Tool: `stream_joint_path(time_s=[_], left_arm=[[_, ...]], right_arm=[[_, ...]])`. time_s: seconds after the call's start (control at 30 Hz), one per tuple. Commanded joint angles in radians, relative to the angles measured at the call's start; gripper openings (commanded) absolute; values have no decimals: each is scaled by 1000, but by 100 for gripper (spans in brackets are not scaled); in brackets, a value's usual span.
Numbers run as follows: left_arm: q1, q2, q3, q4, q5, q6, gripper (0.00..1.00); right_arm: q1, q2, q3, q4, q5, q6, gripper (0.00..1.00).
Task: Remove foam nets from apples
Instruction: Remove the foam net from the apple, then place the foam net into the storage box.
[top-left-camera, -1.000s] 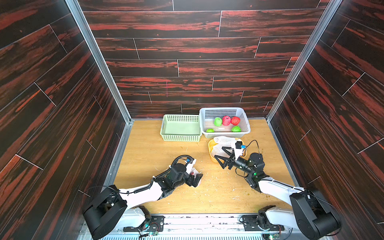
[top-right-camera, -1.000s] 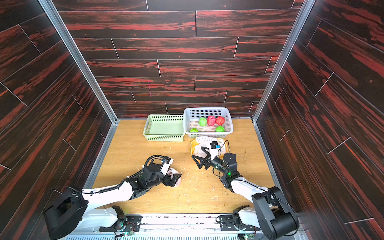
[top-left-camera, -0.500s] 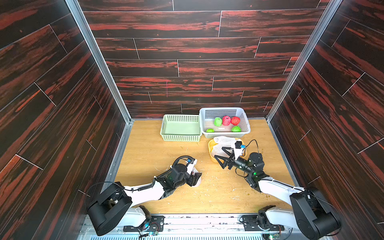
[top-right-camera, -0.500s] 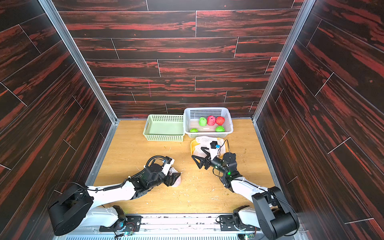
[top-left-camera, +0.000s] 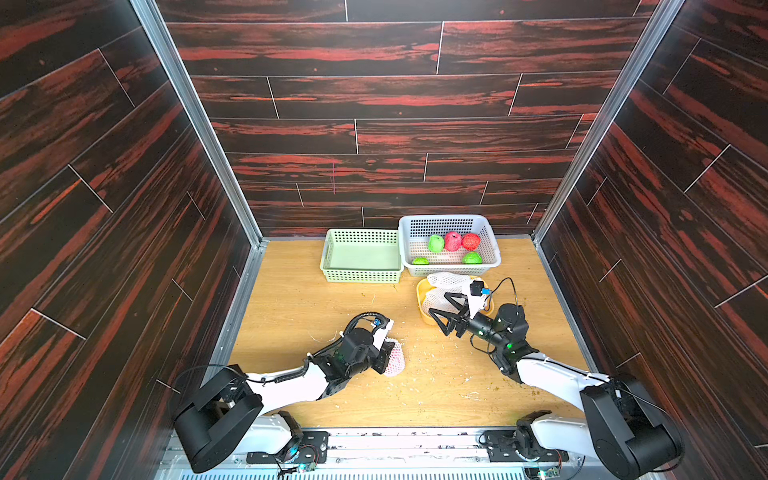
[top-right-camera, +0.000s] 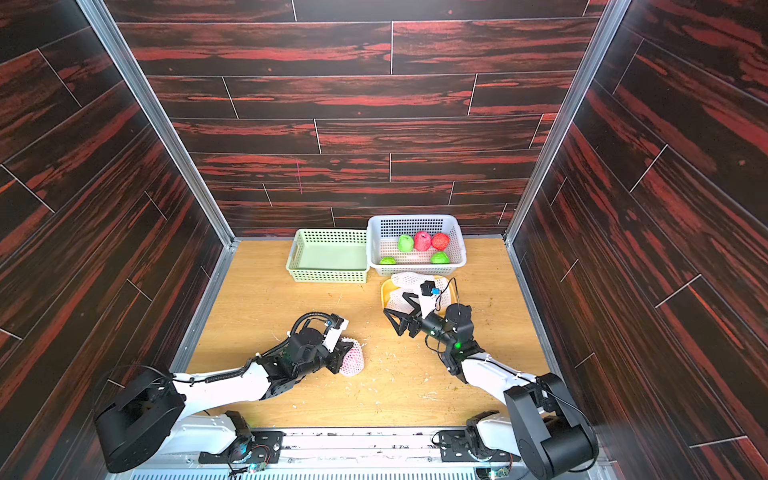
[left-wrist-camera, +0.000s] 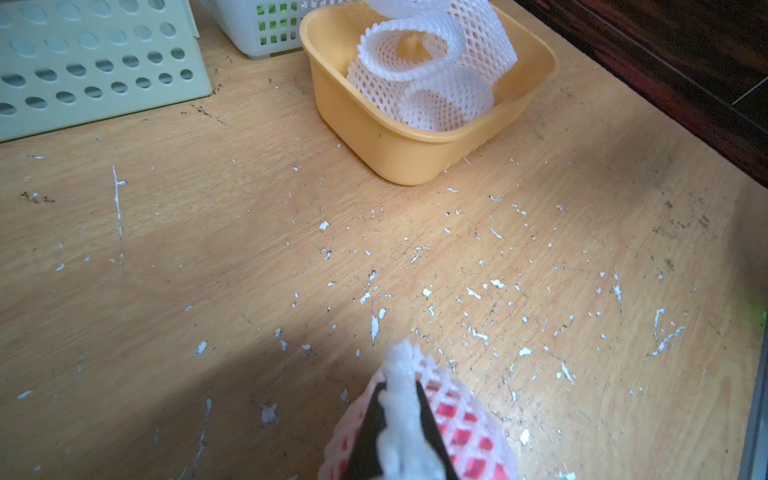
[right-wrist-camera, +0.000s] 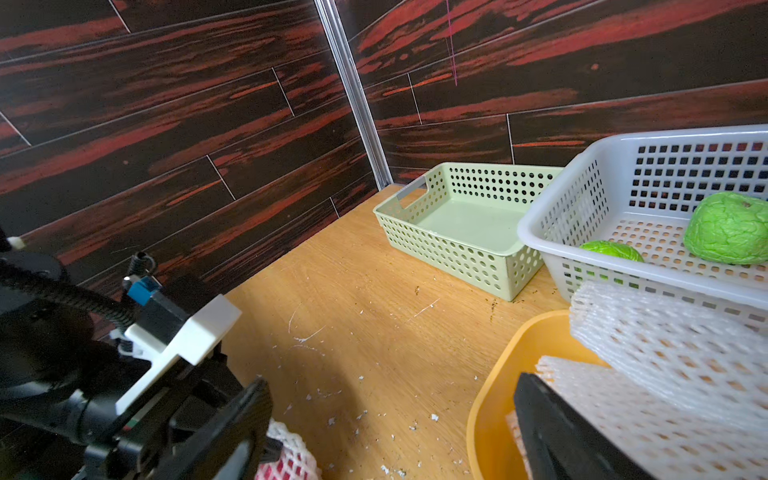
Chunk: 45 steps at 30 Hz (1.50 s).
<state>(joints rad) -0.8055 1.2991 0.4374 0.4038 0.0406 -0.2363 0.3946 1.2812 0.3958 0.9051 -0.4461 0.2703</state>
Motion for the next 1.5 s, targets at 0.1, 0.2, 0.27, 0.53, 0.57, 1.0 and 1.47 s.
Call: stream_joint_path(time_s=[0.1, 0.2, 0.27, 0.53, 0.57, 1.0, 1.47], left_arm=[[1, -93, 98, -135, -49, 51, 0], [0, -58, 174, -263, -92, 102, 0], [6, -45, 161, -223, -96, 79, 0], [15, -7, 222, -236, -72, 84, 0], [15, -8, 236, -246, -71, 87, 0], [69, -9, 581, -220, -83, 63, 0], [47, 756, 1201, 125, -49, -335, 7]], right_arm=[[6, 1, 17, -11, 16, -5, 95], [7, 0, 16, -12, 18, -4, 95], [6, -2, 14, -13, 20, -2, 95], [7, -15, 14, -25, 32, -11, 95], [6, -11, 13, -21, 31, -9, 95], [4, -248, -10, -212, 485, 7, 95], [-155, -348, 204, -610, 525, 96, 82]])
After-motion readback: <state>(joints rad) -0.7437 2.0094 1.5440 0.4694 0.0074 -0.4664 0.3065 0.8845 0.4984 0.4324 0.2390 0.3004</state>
